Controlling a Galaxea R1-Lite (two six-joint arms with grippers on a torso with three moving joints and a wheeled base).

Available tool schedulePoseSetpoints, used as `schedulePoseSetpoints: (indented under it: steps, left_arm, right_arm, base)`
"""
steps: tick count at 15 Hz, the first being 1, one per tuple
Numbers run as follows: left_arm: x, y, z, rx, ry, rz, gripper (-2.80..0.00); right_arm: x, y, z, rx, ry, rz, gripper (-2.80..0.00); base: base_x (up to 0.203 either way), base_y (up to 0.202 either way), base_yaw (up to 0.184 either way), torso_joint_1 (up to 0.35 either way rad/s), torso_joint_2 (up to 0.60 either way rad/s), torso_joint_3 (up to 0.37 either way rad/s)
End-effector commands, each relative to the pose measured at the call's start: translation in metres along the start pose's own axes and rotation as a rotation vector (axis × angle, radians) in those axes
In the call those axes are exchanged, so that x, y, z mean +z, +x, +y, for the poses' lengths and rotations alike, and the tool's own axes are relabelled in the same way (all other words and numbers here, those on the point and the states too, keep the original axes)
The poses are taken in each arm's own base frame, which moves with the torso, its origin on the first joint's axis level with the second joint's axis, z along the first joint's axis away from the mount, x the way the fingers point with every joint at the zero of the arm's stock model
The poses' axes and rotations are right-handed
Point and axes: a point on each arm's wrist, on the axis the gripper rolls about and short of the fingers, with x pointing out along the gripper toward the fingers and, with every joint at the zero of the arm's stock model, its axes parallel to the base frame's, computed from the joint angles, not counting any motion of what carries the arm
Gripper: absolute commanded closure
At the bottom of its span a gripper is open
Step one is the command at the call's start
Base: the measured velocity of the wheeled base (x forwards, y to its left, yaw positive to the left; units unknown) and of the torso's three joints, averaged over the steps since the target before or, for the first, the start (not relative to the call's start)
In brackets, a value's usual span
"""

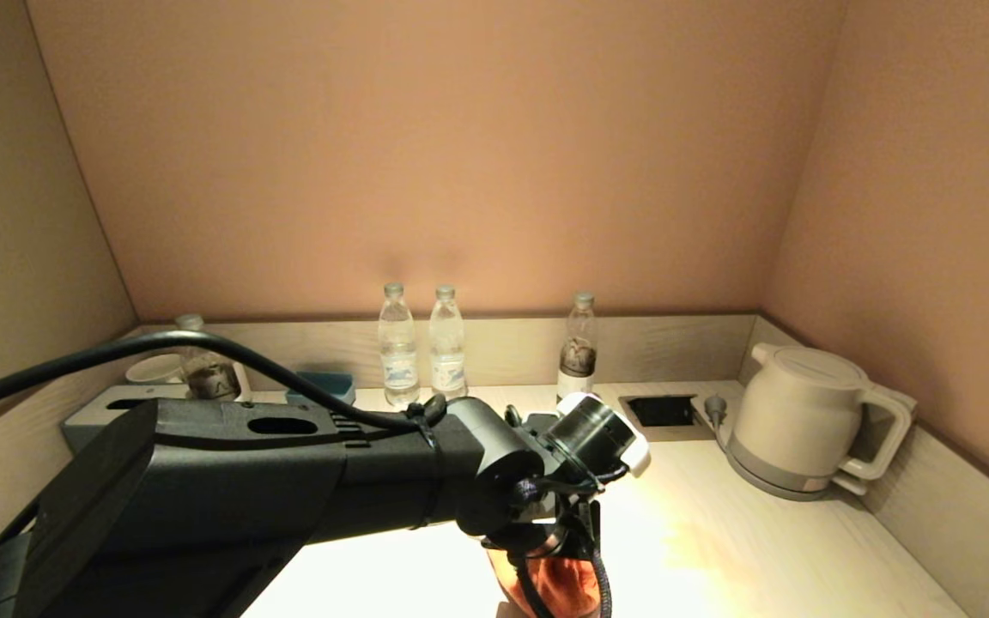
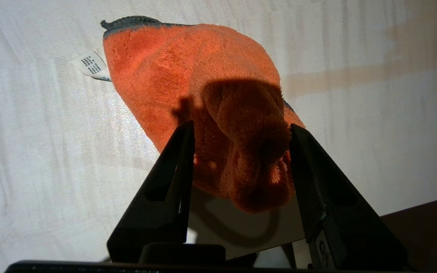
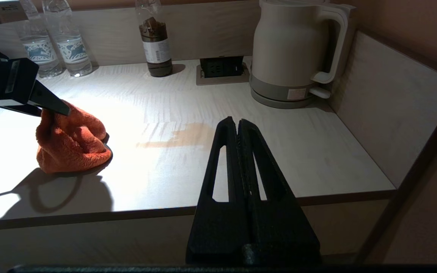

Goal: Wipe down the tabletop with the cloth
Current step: Sweep the stains on the table, then pick up the tablecloth

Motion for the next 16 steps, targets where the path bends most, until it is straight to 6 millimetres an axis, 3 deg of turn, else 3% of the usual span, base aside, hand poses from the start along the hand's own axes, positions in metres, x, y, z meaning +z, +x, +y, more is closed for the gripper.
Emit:
schedulePoseSetpoints:
  steps: [1, 5, 7, 8, 10, 11, 13, 16]
  left_arm:
    - [0.007, -0.012, 0.002, -0.007, -0.015, -0.020, -2.80]
    - [0.045, -0.070, 0.022, 0.006, -0.080, -0.195, -2.80]
    - [0.059, -0.083, 0.036, 0.038, -0.100, -0.249, -2.80]
    - [0.072, -0.108, 0.048, 0.034, -0.129, -0.307, -2.80]
    - [0.103, -0.177, 0.094, 0.031, -0.220, -0.455, -2.80]
    - [0.109, -0.206, 0.115, 0.043, -0.248, -0.514, -2.80]
    - [0.111, -0.241, 0.148, 0.094, -0.269, -0.584, -2.80]
    - [0.092, -0.303, 0.187, 0.142, -0.273, -0.691, -2.80]
  right_arm:
    - [0.000, 0.000, 0.000, 0.000, 0.000, 0.000, 0.00]
    - [0.000, 0.000, 0.000, 0.000, 0.000, 0.000, 0.00]
    - [0.000, 0.000, 0.000, 0.000, 0.000, 0.000, 0.00]
    - [0.000, 0.000, 0.000, 0.000, 0.000, 0.000, 0.00]
    - [0.000, 0.000, 0.000, 0.000, 0.000, 0.000, 0.00]
    - [0.000, 0.000, 0.000, 0.000, 0.000, 0.000, 0.00]
    - [0.000, 0.000, 0.000, 0.000, 0.000, 0.000, 0.00]
    - [0.000, 0.000, 0.000, 0.000, 0.000, 0.000, 0.00]
  base:
    - [0.000, 0.000, 0.000, 0.000, 0.00, 0.000]
    - [0.000, 0.000, 0.000, 0.000, 0.00, 0.000]
    - [0.000, 0.000, 0.000, 0.000, 0.00, 0.000]
    - [0.000, 0.000, 0.000, 0.000, 0.00, 0.000]
    - [0.000, 0.000, 0.000, 0.000, 0.00, 0.000]
    - [0.000, 0.000, 0.000, 0.000, 0.00, 0.000]
    - [0.000, 0.000, 0.000, 0.000, 0.00, 0.000]
    - [0.000, 0.000, 0.000, 0.000, 0.00, 0.000]
